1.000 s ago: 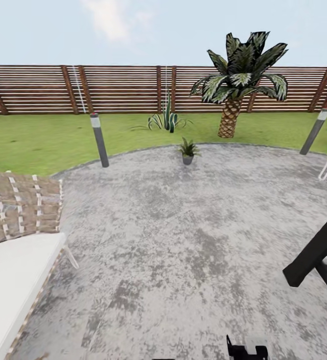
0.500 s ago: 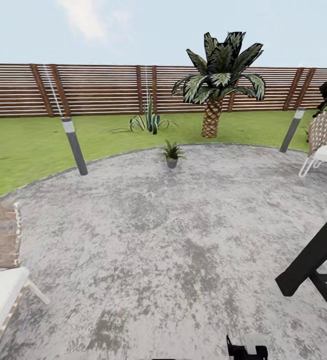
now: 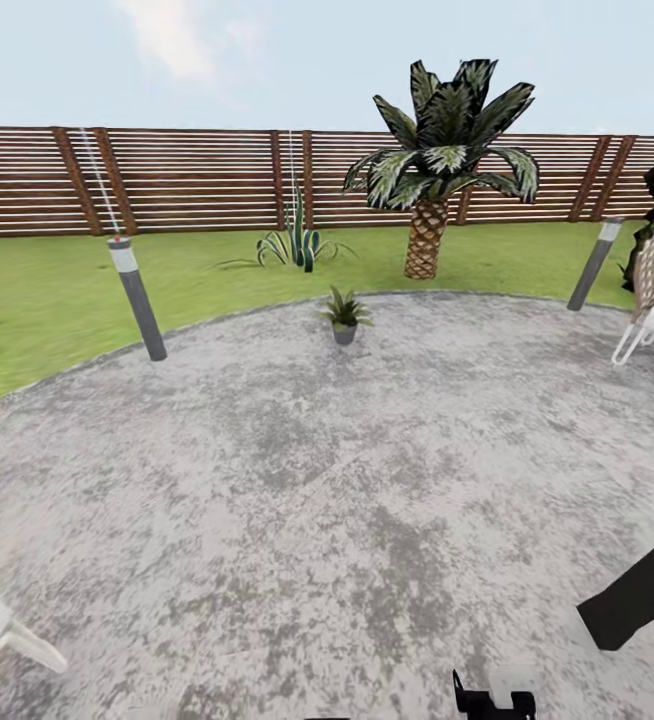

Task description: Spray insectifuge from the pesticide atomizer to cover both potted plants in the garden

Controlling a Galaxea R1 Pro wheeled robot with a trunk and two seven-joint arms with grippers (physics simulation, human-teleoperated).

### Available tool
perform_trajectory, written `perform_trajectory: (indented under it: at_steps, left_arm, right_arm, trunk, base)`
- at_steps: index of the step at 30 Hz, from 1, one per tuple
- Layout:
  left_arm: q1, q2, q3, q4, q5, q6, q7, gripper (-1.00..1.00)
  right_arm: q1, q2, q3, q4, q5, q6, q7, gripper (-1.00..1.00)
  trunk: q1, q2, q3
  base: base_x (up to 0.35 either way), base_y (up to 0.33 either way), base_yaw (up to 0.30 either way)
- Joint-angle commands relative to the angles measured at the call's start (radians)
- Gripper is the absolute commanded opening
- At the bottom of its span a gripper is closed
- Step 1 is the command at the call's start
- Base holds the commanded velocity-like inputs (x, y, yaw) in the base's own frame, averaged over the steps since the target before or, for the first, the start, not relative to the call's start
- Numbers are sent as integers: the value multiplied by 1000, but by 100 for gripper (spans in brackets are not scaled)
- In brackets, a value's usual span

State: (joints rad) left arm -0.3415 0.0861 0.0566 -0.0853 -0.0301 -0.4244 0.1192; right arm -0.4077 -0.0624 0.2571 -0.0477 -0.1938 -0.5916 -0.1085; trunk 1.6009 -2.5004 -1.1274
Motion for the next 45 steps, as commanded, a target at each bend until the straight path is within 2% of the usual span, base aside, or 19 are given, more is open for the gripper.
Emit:
perform_trajectory:
  at_steps: [1, 34, 45]
  left_arm:
    - [-1, 0, 5, 1, -3, -4, 0, -100]
    - [-1, 0, 5, 2, -4, -4, 0, -100]
    - [-1, 0, 5, 2, -4, -4, 0, -100]
  right_arm:
    - [0, 0, 9, 0, -7, -2, -3, 100]
    - [0, 1, 10, 0, -7, -1, -3, 100]
    - [0, 1, 9, 0, -8, -2, -5, 100]
  trunk:
    - [0, 0, -1]
    - [0, 0, -1]
    - [0, 0, -1]
  base:
    - [343, 0, 0]
    - [343, 0, 0]
    - [342, -12, -182]
